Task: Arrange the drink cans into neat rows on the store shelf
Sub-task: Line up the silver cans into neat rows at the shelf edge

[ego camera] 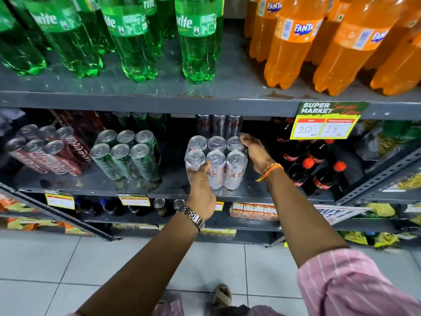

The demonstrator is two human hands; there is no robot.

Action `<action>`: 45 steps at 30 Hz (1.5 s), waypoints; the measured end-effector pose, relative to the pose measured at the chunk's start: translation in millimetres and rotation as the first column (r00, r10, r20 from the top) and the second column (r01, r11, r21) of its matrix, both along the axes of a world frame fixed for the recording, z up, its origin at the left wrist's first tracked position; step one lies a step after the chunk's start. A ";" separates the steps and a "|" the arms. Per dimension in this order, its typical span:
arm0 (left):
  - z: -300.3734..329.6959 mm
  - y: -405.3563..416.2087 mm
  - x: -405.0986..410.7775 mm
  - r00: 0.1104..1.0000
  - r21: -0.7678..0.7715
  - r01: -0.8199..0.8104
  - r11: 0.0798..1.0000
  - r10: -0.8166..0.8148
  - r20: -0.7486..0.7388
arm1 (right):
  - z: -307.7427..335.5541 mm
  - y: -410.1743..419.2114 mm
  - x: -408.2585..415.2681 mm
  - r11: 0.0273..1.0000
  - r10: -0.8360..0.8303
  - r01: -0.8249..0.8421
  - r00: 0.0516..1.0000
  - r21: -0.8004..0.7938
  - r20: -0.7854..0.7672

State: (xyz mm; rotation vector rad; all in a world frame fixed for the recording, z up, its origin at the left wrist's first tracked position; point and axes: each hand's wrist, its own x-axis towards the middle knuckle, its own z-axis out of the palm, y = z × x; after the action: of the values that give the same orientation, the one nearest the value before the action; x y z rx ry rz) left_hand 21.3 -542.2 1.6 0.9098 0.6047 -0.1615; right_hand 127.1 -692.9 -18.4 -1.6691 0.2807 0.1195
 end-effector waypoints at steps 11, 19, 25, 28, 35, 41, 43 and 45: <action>11.3 10.3 30.9 0.998 0.058 0.044 0.997 -0.041 -0.050 | -25.9 -9.3 -15.2 0.995 0.064 -0.058 0.995 -0.083 0.073; 18.6 22.7 82.2 0.981 0.152 0.192 0.970 -0.185 -0.059 | -31.3 -5.2 -46.4 0.993 0.040 -0.029 0.995 -0.118 0.088; 12.5 30.2 73.1 0.980 0.327 0.194 0.925 -0.197 -0.023 | -12.6 -8.3 -15.1 0.977 -0.052 0.058 0.998 -0.205 0.035; -9.9 18.4 48.4 0.988 0.345 0.129 0.930 -0.151 0.037 | 4.6 5.5 22.8 0.956 0.027 0.006 0.994 -0.293 0.108; -37.2 -30.4 20.0 0.996 0.286 -0.085 0.954 0.074 0.049 | 13.9 47.0 75.0 0.762 0.421 -0.346 0.907 -0.548 0.012; -46.2 -29.9 11.1 0.985 0.350 -0.093 0.932 0.036 0.166 | 11.3 35.3 76.3 0.856 0.377 -0.345 0.926 -0.386 0.009; -45.5 -25.9 10.9 0.984 0.379 -0.090 0.921 0.023 0.176 | 13.5 28.8 72.8 0.863 0.366 -0.340 0.931 -0.374 -0.003; -44.9 -16.7 14.3 0.984 0.432 -0.090 0.897 0.014 0.177 | 15.6 22.9 66.5 0.857 0.341 -0.328 0.939 -0.398 -0.040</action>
State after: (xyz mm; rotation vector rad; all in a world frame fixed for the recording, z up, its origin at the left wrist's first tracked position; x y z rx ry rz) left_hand 35.7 -558.9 -43.3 1.3296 0.5127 0.1083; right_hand 193.6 -670.0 -2.8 -2.1187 -0.0199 0.3141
